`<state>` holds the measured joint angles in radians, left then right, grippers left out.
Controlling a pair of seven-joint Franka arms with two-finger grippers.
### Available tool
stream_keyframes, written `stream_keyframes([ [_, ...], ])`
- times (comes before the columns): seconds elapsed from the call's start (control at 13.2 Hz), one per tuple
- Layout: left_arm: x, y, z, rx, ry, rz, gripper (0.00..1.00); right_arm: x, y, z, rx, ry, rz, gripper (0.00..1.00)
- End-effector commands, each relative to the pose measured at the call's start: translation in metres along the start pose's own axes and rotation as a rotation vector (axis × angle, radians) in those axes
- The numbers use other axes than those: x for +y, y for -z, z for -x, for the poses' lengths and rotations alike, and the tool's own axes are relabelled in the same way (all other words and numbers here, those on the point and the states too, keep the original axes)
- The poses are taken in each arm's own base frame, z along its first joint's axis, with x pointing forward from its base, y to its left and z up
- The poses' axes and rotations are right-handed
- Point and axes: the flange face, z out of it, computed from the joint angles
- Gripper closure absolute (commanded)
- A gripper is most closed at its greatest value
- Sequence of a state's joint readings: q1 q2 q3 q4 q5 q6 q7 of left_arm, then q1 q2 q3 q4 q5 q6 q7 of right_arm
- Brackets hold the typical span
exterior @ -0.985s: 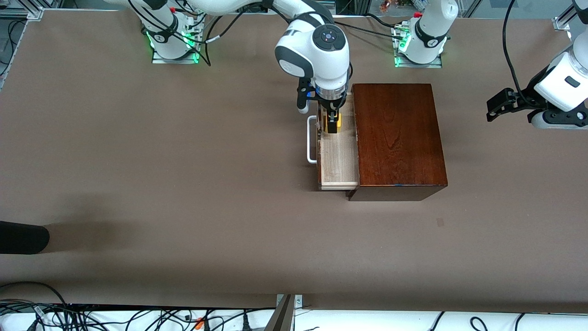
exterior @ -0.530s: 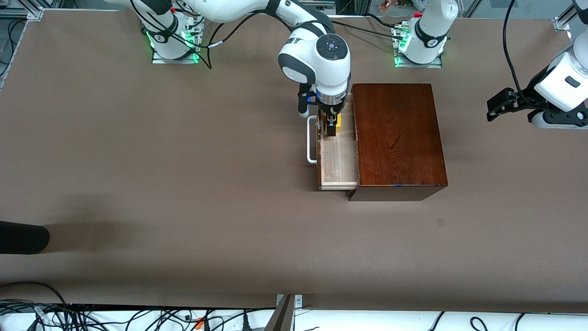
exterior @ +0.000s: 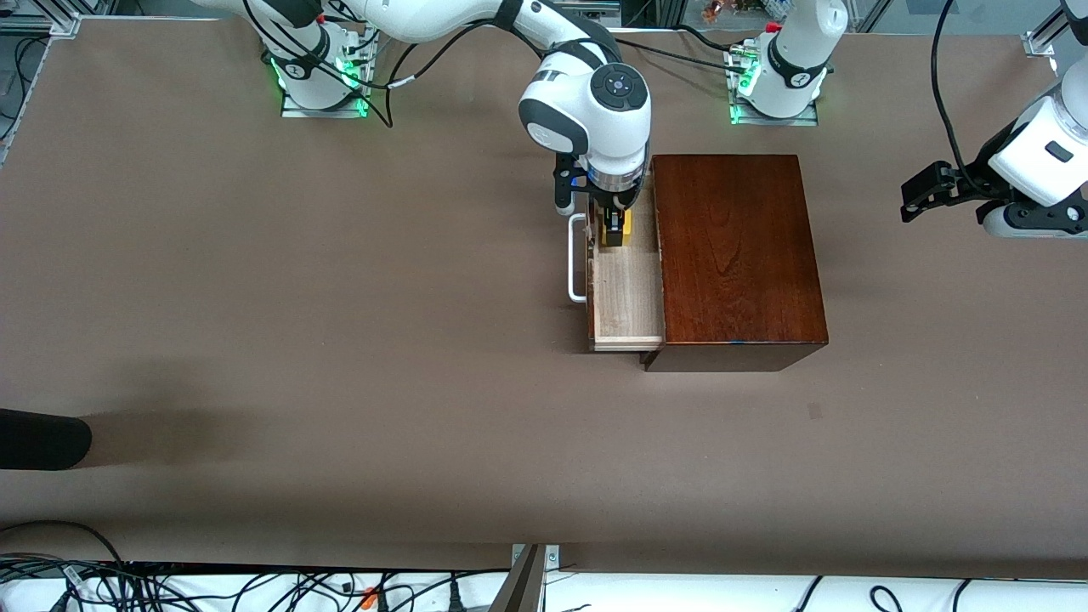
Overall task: Open drawer, take yellow block, close drawer
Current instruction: 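Lower the right gripper and grasp the yellow block, then lift the yellow block out and carry it beside the box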
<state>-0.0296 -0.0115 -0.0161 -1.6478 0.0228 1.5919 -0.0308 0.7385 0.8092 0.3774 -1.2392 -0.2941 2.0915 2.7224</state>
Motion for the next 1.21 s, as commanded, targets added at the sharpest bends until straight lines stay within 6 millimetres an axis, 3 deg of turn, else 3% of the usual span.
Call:
stream_keyframes([
  [0.0,-0.003,0.006,0.006,0.001,-0.018,0.025,0.00,-0.002,0.016,0.003,-0.008,-0.029,-0.036,0.98],
  [0.23,-0.003,0.006,0.007,-0.001,-0.018,0.025,0.00,-0.008,0.052,0.003,-0.020,-0.051,-0.032,1.00],
  [0.38,-0.003,0.006,0.007,-0.001,-0.018,0.025,0.00,-0.023,0.102,0.004,-0.037,-0.086,-0.004,1.00],
  [0.45,-0.003,0.007,0.007,0.001,-0.018,0.025,0.00,-0.029,0.118,-0.001,-0.034,-0.070,0.015,1.00],
  [0.61,-0.002,0.008,0.007,0.004,-0.018,0.025,0.00,-0.053,0.171,-0.030,-0.053,0.010,0.011,1.00],
  [0.68,-0.002,0.009,0.007,0.004,-0.018,0.025,0.00,-0.065,0.182,-0.047,-0.048,0.073,0.031,1.00],
  [1.14,-0.002,0.008,0.007,-0.002,-0.018,0.024,0.00,-0.186,0.195,-0.191,-0.029,0.482,0.089,1.00],
])
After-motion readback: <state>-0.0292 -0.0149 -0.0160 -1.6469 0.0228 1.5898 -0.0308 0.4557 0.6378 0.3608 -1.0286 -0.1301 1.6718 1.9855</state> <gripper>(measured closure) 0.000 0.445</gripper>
